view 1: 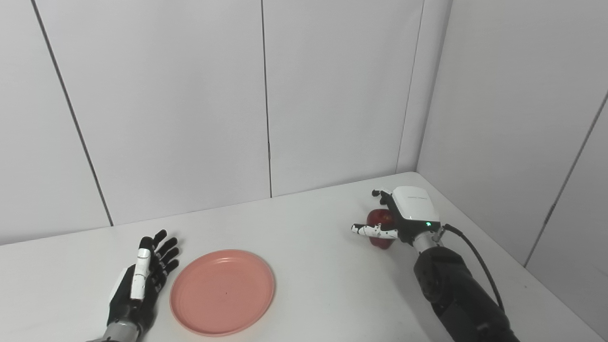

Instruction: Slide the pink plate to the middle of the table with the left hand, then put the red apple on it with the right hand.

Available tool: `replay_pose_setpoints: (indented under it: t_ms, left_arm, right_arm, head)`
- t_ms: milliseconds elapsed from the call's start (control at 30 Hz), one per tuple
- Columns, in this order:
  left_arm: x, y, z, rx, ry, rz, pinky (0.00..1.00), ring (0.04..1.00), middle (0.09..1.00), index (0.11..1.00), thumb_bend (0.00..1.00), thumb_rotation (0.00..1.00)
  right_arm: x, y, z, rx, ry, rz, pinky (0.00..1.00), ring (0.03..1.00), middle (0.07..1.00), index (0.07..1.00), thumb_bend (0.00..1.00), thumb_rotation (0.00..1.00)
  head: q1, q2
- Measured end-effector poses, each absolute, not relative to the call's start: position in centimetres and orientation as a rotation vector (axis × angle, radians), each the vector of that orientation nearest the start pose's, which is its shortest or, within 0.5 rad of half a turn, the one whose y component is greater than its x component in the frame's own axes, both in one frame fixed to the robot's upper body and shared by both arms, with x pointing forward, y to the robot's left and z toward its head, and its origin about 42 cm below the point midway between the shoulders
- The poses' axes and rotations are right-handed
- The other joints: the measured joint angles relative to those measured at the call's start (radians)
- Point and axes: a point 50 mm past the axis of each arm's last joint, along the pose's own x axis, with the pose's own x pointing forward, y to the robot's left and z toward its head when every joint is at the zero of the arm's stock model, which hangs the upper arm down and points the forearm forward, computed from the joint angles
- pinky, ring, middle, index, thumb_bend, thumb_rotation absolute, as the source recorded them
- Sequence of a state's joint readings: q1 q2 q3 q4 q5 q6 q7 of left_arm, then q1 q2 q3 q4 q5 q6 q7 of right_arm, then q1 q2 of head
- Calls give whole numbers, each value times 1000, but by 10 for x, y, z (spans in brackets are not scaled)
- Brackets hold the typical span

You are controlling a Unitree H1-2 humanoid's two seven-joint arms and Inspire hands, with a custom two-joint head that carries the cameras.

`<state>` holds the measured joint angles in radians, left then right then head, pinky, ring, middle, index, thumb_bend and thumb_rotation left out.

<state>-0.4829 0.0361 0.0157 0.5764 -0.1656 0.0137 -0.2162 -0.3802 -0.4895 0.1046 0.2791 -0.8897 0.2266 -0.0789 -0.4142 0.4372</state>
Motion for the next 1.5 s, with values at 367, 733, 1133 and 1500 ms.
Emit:
replay_pose_setpoints:
  t_ms: [367, 733, 1133, 1500]
  left_arm:
    - [428, 179, 104, -115, 115, -295, 914, 917, 909, 931, 739, 948]
    - [426, 179, 105, -113, 117, -297, 900, 915, 909, 935, 739, 958]
    - [425, 179, 105, -113, 124, -297, 901, 910, 906, 924, 734, 952]
    - [425, 180, 106, -109, 126, -298, 908, 907, 904, 923, 740, 954]
  right_arm:
    - [404, -360, 170, -1422, 56, -200, 611, 650, 696, 748, 839, 768]
    - [404, -363, 164, -1432, 82, -193, 605, 646, 701, 715, 842, 770]
    - [406, -366, 165, -1434, 101, -210, 405, 510, 606, 641, 771, 631]
    - [413, -375, 162, -1378, 106, -264, 202, 265, 361, 489, 521, 167]
  head:
    - [2, 3]
    - [0, 8]
    - [2, 9]
    - [5, 15]
